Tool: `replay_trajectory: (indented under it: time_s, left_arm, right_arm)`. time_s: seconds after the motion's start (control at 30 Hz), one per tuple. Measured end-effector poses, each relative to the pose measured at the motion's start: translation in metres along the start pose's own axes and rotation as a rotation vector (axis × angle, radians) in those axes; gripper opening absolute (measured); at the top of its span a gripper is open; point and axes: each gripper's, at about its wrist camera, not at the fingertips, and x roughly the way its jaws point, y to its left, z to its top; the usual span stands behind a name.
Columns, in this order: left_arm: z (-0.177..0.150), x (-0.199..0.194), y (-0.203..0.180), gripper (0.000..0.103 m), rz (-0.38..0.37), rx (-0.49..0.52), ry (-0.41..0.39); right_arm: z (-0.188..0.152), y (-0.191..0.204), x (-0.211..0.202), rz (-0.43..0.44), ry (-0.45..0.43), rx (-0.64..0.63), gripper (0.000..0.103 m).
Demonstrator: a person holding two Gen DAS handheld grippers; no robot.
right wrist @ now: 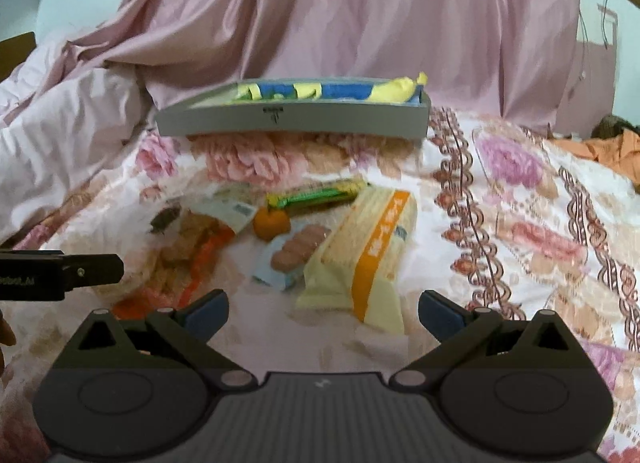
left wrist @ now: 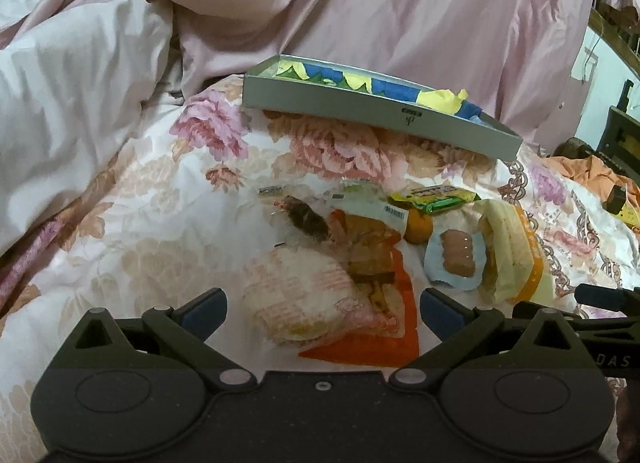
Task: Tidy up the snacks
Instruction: 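Grasp the round wrapped biscuit with the left tool while the right tool grasps the cream-orange cake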
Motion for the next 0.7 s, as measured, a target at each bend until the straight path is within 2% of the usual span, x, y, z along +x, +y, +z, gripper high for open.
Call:
replay_trajectory:
  time_s: [0.33, 0.47, 0.7]
  left_arm:
    - [-0.001, 0.010, 0.004, 0.102, 0.042, -0.014, 0.019]
    - [0.000, 0.018, 0.008, 0.102, 0.053, -0.048, 0.026]
    - [0.001, 0.038, 0.008, 0.102, 0.072, -0.095, 0.040]
  right_arm:
    - [-0.002, -0.002, 0.014, -0.051, 0.056, 0.012, 0.103]
    - [0.002, -0.004, 0.019, -0.082, 0.047, 0.016, 0.103]
    - [0.015, -0.008, 0.032, -0.109, -0.020, 0.003, 0.103]
